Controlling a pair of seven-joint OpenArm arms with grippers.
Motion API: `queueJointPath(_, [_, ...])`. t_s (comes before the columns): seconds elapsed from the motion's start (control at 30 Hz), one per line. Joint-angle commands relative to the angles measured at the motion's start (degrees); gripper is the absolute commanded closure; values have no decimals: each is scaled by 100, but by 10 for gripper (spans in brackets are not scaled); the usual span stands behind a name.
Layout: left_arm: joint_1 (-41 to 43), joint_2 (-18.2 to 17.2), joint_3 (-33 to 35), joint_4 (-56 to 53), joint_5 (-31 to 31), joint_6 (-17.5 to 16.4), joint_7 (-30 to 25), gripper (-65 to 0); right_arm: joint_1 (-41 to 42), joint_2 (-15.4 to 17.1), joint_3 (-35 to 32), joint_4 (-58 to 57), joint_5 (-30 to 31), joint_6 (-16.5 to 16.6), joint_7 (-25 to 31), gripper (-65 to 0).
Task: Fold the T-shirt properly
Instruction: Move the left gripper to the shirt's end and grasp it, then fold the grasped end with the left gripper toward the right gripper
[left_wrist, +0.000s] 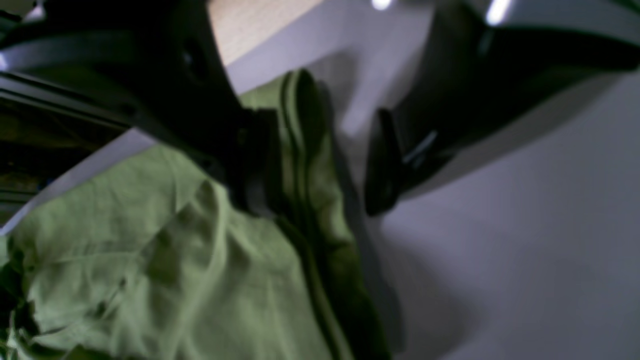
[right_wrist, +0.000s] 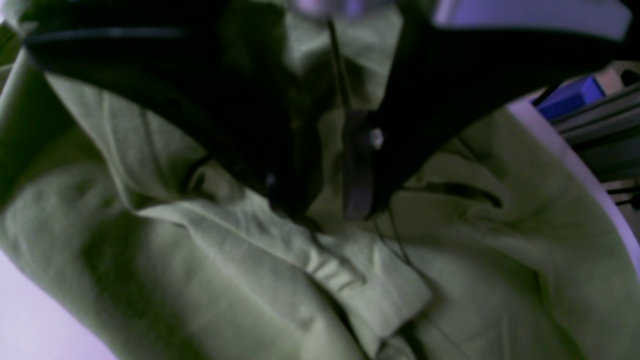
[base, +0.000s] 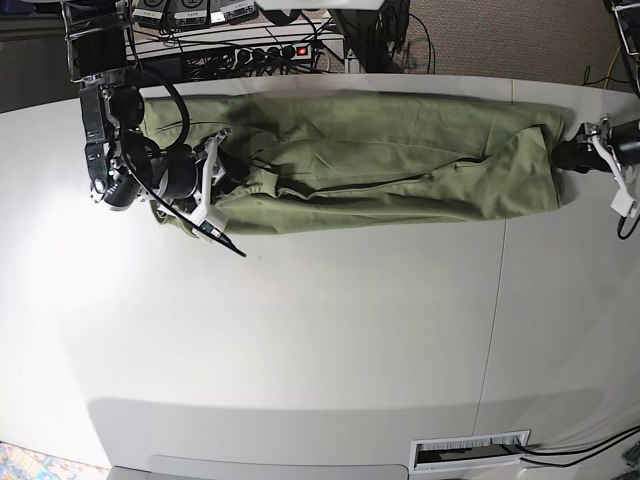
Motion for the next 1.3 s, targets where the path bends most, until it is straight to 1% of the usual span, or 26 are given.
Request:
queueJointPath(0.0, [-28,-125,-44,26,-225,-8,-70,-290,94,79,31,76,39,6,39,-170])
queueJointPath(0.1, [-31,-61,-44,-46,-662,-8,-52,-290,92,79,31,76,39,6,39,-170])
queueJointPath(0.23, [-24,109,24,-48,-682,-8,48,-290,92,81,31,76,39,6,35,-170])
queueJointPath(0.43, [-13,367,87,-46,-704,-8,50,-289,94,79,31,76,39,6,37,-170])
queueJointPath(0.47, [-13,385,87,-46,-708,-8,52,-280,94,79,31,76,39,6,37,-170])
queueJointPath(0.5, [-13,393,87,-46,-748,-8,55,-256,94,79,31,76,39,6,37,-170])
queueJointPath(0.53, [-15,393,87,-46,-800,-8,57,-217,94,79,31,76,37,6,39,-170])
queueJointPath(0.57, [-15,393,87,-46,-881,-8,76,-169,94,79,31,76,39,6,44,-170])
queueJointPath(0.6, [-17,393,87,-42,-986,-8,120,-105,94,79,31,76,37,6,55,-170])
queueJointPath(0.63, [-17,387,87,-33,-1104,-8,192,-27,94,79,31,76,37,6,66,-170])
queueJointPath(0.67, [-17,376,87,-15,-1202,-8,280,0,94,76,31,76,37,6,76,-170])
queueJointPath(0.77, [-11,299,87,131,-1543,-8,568,0,94,79,31,76,35,6,184,-170])
queueJointPath(0.87, [-13,223,87,422,-1570,-8,811,0,94,76,31,76,33,6,216,-170])
queueJointPath(0.97, [-11,260,87,918,-1570,-8,938,0,92,74,26,76,31,6,232,-170])
queueJointPath(1.07, [-13,468,87,1554,-1570,-8,940,0,92,61,24,76,28,6,348,-170])
queueJointPath(1.27, [105,1217,87,2697,-1570,-8,979,0,92,61,24,76,-125,6,435,-170])
